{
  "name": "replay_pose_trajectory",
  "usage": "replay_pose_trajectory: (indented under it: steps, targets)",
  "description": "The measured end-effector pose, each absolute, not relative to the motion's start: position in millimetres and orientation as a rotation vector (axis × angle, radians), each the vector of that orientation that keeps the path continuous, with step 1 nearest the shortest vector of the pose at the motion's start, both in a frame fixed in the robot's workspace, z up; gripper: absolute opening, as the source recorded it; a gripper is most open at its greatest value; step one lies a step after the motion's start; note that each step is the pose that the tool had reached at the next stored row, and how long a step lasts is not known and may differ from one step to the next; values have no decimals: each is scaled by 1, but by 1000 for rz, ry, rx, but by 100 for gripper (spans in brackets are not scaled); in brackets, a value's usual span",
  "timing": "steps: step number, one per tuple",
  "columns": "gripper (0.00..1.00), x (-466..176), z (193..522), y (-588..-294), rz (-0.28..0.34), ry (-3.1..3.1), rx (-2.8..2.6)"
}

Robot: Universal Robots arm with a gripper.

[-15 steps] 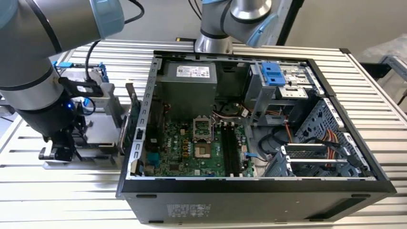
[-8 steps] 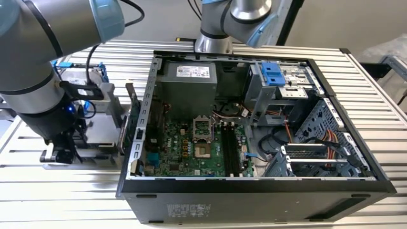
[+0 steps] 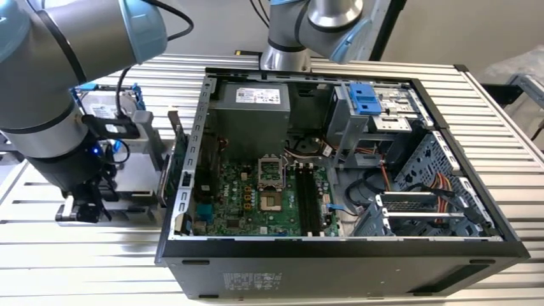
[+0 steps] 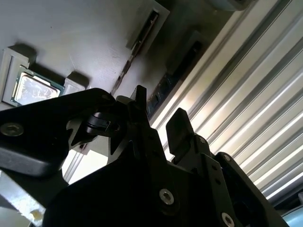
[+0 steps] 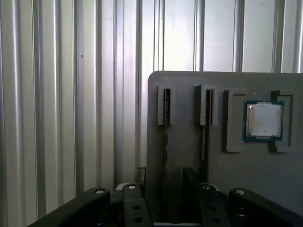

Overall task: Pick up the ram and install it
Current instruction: 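Pick up the ram and move it above insertion slot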

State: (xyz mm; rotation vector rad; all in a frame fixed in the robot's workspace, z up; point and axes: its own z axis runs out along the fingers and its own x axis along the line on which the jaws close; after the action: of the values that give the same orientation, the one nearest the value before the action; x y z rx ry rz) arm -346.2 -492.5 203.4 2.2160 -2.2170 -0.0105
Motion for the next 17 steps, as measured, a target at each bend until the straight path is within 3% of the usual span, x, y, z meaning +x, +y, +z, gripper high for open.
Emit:
replay_pose_trajectory:
  steps: [17]
  targets:
    - [100, -346, 194, -493, -28, -2228, 2221]
